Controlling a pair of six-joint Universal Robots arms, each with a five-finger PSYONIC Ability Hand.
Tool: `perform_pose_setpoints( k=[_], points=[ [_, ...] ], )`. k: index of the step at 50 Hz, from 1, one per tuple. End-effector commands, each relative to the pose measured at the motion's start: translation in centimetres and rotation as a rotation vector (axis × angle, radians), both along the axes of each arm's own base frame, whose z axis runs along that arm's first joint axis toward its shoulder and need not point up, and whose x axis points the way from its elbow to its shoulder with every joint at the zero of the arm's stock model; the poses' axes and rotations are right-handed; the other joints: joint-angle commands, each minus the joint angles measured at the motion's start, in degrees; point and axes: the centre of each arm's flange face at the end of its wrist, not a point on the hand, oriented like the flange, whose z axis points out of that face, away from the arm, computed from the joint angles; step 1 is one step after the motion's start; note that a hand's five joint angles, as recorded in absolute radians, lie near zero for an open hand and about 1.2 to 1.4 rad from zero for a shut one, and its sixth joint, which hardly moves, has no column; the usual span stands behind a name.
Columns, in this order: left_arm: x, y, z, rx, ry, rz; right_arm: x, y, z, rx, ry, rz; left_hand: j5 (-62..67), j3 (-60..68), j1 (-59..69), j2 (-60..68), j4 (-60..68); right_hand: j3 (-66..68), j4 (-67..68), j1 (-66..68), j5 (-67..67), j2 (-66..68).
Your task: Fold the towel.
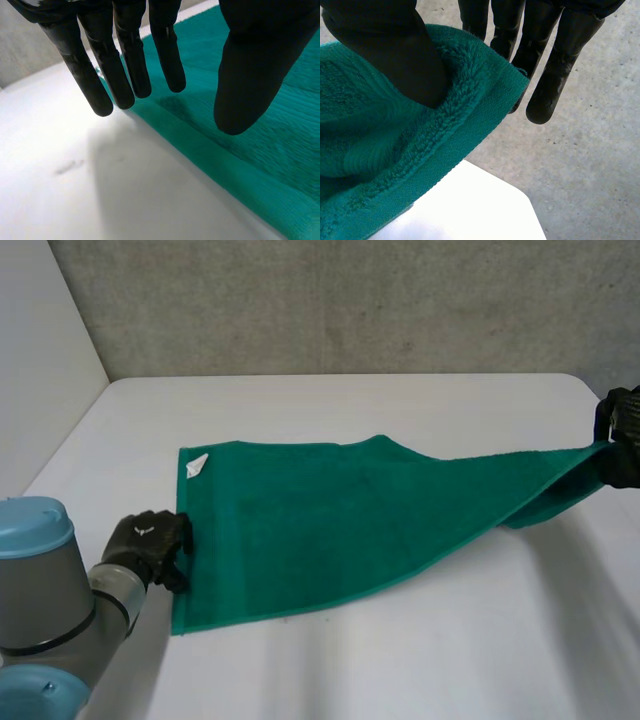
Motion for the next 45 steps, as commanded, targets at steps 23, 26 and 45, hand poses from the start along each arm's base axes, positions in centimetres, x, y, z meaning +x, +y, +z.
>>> perform_pose_setpoints(
  k=[23,26,45],
  points=[
    [-0.5,4.4,-0.5,0.071,-0.018,-0.072,0.6,-0.1,-1.3,0.046,0.017,0.044,-23.22,-23.68,-24.01,-23.69,-23.70,12.28,11.63,23.61,14.10,12.42],
    [-0.6,4.1,-0.7,0.061,-0.014,-0.070,0.6,-0.1,-1.3,0.046,0.017,0.045,-20.87,-21.33,-21.66,-21.33,-21.35,12.28,11.63,23.61,14.10,12.42],
    [-1.0,2.9,-1.8,0.049,-0.017,-0.069,0.6,0.0,-1.5,0.045,0.050,0.043,-15.49,-15.95,-16.28,-15.95,-15.97,12.28,11.63,23.61,14.10,12.42]
  ],
)
